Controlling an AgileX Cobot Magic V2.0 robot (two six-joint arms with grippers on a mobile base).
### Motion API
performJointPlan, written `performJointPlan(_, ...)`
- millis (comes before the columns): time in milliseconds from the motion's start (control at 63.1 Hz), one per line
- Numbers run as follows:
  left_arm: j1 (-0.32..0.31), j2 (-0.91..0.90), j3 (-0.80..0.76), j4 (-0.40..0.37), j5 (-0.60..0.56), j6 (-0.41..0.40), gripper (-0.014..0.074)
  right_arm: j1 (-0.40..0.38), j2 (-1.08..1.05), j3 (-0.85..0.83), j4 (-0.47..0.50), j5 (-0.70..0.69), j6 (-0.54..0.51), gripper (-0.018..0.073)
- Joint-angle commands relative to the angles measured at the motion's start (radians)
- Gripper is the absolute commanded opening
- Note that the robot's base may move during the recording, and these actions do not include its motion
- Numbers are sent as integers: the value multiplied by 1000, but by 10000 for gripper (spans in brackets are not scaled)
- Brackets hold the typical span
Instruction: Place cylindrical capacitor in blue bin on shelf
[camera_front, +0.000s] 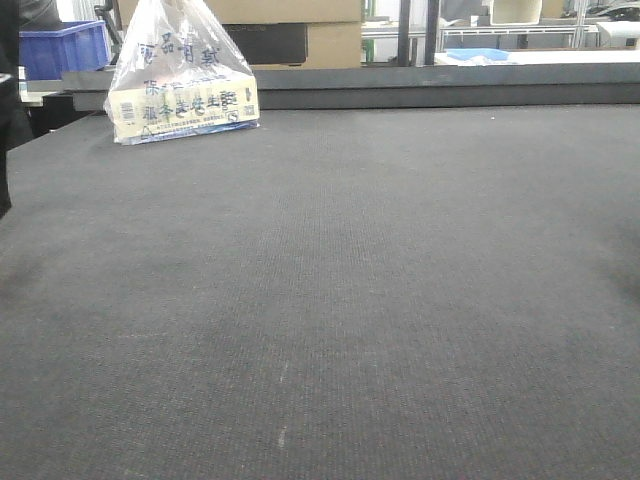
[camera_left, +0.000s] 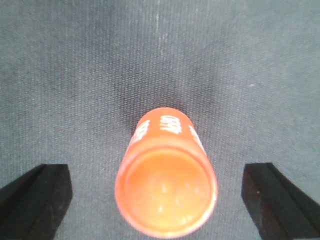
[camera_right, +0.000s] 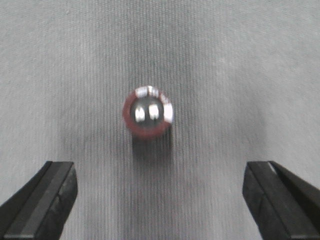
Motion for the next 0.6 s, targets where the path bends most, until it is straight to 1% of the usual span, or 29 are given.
performJointPlan(0, -6, 1, -2, 5, -1, -8, 598, -7, 25, -5, -1, -58, -2, 559)
performJointPlan(238, -6, 1, -2, 4, -11, -8, 598, -7, 116, -57, -5, -100, -2, 559)
performJointPlan(586, -6, 1, -2, 4, -11, -8, 598, -7, 198, -59, -5, -146, -2, 559)
